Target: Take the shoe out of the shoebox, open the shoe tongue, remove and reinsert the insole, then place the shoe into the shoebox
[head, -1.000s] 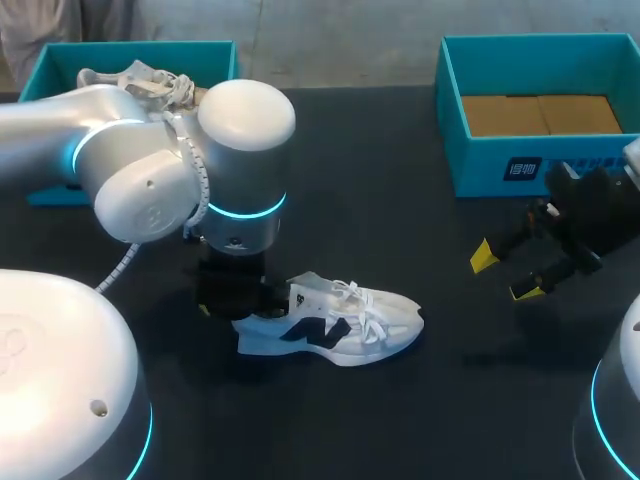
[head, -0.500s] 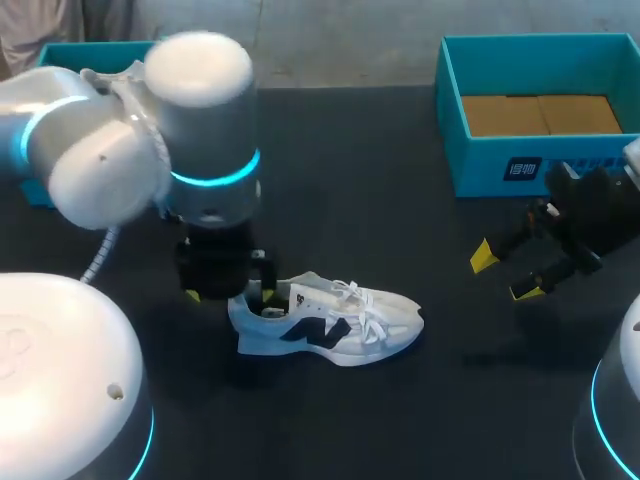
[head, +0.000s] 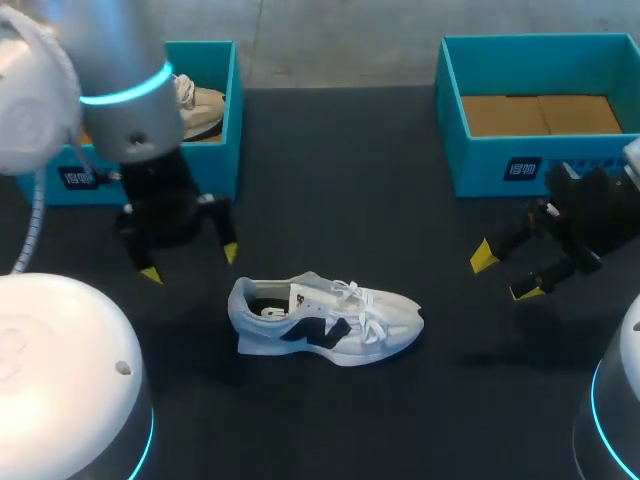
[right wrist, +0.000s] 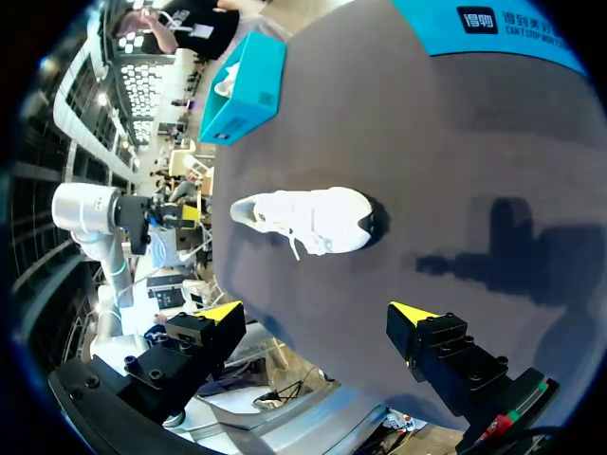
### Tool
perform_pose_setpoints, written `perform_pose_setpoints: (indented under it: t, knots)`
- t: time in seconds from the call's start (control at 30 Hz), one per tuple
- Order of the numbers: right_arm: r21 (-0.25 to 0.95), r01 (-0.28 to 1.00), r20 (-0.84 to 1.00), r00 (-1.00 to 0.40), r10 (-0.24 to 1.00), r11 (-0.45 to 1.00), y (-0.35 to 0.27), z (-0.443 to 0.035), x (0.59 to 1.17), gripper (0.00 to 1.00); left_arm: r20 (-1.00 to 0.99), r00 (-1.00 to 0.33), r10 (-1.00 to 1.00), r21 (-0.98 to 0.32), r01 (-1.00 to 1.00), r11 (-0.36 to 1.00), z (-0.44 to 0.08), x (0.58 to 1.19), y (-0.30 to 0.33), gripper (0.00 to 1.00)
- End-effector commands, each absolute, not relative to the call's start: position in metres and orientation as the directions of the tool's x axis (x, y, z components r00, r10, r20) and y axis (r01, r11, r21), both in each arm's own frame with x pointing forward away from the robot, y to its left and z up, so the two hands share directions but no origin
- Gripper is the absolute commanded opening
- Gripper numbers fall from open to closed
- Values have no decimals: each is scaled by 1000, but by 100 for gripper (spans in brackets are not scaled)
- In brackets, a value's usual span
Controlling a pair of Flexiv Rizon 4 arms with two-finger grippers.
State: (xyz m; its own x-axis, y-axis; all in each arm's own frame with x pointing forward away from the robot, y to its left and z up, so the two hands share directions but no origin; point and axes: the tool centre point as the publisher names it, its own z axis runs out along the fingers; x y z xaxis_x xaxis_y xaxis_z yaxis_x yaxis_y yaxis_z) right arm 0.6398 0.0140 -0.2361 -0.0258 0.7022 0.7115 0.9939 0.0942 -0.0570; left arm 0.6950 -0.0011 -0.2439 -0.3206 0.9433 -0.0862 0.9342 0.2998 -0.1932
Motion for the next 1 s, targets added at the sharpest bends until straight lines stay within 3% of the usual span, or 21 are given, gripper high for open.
perform_pose_setpoints:
  t: [0.03,0.3,0.63,1.0]
  knots:
    - [-56,994,709,-25,705,91,15,-236,638,100,-202,-398,895,-256,903,344,-233,688,27,100]
    - [-56,994,709,-25,705,91,15,-236,638,100,-255,-588,768,-348,797,494,-243,676,46,100]
    - [-56,994,709,-25,705,91,15,-236,638,100,-244,-755,609,-508,634,583,-252,677,66,100]
    - [-56,994,709,-25,705,91,15,-236,638,100,-227,-748,624,-519,635,572,-251,680,72,100]
